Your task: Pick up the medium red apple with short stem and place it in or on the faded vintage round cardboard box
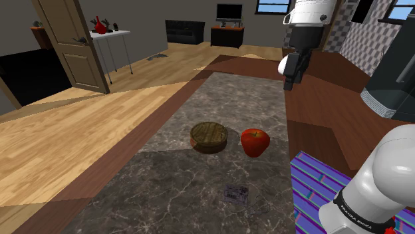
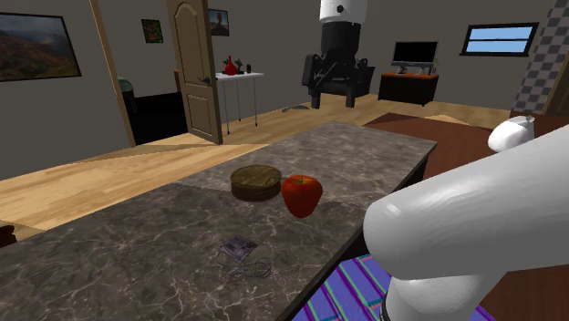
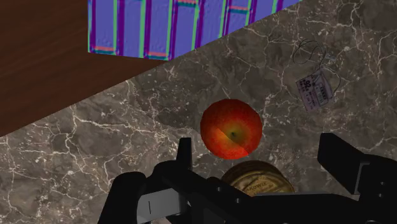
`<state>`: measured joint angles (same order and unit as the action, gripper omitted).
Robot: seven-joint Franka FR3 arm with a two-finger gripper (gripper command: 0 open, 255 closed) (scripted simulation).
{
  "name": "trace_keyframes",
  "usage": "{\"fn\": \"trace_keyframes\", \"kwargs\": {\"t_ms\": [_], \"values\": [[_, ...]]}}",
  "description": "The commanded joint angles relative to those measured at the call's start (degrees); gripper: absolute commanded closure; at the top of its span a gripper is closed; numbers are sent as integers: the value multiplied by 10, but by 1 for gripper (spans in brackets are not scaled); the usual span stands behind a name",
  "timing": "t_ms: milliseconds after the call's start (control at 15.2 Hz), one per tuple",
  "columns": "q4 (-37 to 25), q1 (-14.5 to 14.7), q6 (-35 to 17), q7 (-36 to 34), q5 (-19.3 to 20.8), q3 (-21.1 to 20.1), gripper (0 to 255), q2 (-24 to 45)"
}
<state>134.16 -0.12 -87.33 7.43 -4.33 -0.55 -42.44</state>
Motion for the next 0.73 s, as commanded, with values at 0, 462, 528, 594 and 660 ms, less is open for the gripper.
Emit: {"fn": "trace_keyframes", "kwargs": {"t_ms": [0, 462, 528, 594, 660], "values": [[0, 0, 0, 0, 0, 0, 0, 0], [67, 13, -129, -15, -1, -39, 0, 73], [74, 15, -148, -18, -1, -45, 0, 87], [80, 16, -167, -20, 0, -50, 0, 101], [85, 18, -186, -23, 1, -55, 0, 117]]}}
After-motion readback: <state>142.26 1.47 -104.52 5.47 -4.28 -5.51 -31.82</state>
